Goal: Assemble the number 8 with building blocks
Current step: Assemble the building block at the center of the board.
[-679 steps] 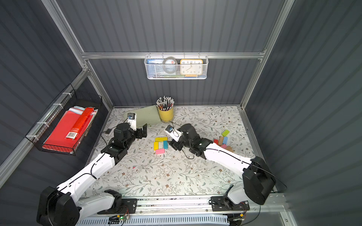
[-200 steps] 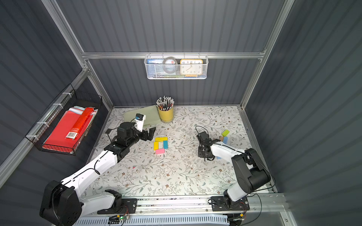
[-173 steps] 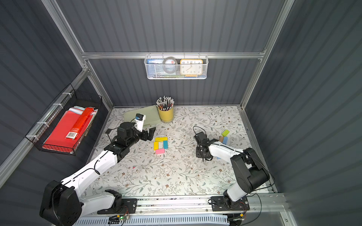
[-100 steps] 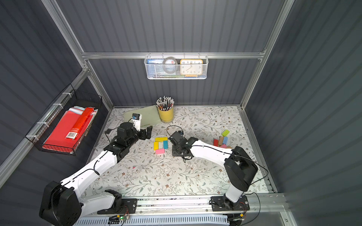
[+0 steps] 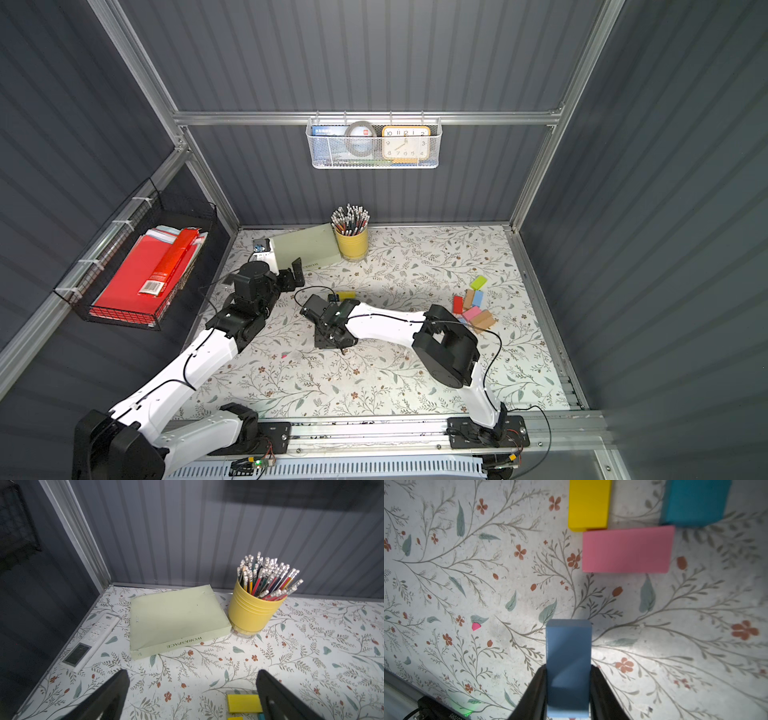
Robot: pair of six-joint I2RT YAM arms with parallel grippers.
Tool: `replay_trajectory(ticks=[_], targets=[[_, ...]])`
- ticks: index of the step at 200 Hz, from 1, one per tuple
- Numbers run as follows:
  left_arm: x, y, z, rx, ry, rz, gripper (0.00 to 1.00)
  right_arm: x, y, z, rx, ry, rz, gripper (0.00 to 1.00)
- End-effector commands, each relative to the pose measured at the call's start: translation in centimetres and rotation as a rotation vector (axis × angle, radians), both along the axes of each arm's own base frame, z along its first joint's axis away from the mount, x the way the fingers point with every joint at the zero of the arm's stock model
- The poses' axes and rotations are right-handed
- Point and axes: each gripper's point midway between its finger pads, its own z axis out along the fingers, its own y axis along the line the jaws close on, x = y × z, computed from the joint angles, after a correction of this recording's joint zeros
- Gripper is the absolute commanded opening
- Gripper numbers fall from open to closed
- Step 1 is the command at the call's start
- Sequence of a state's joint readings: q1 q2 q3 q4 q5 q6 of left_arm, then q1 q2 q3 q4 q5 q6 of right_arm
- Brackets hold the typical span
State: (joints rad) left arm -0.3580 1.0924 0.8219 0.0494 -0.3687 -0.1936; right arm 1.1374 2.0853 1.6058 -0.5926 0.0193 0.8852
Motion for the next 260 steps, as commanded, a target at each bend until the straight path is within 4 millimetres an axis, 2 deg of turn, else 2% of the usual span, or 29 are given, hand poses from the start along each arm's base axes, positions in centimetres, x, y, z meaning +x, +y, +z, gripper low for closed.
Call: replay_trajectory(ticks=[1,23,77,113,172,216,260], targets=[[-0.7,1.5,1.5,-0.031,-0.042,0.071,0.99,-0.5,0.3,-0.9,-0.028,0.043,-0.028,0.17],[-0.7,1.5,1.6,-0.034,-0.045,0.071,0.99,0.0,0.3,-1.7,-0.048,0.035,-0.043,0.18],[-0.7,1.3,1.7,-0.034,-0.049,0.056,0.99,-0.2,-0.3,-3.7,-0.106,0.06,-0.047,0.2],[-0.6,1.1,1.5,-0.03,-0.043,0.049,1.0,0.3,-1.4,-4.8,-0.143,0.068,-0.079,0.22],[-0.6,1.0,1.5,-0.024,-0.042,0.042,0.99,1.0,-1.1,-5.8,-0.147,0.059,-0.064,0.27],[-0.6,1.0,1.4,-0.02,-0.04,0.039,0.99,1.2,-1.4,-6.6,-0.168,0.064,-0.056,0.36],[-0.6,0.9,1.2,-0.017,-0.036,0.035,0.99,1.7,-2.0,-6.6,-0.186,0.05,-0.065,0.37]])
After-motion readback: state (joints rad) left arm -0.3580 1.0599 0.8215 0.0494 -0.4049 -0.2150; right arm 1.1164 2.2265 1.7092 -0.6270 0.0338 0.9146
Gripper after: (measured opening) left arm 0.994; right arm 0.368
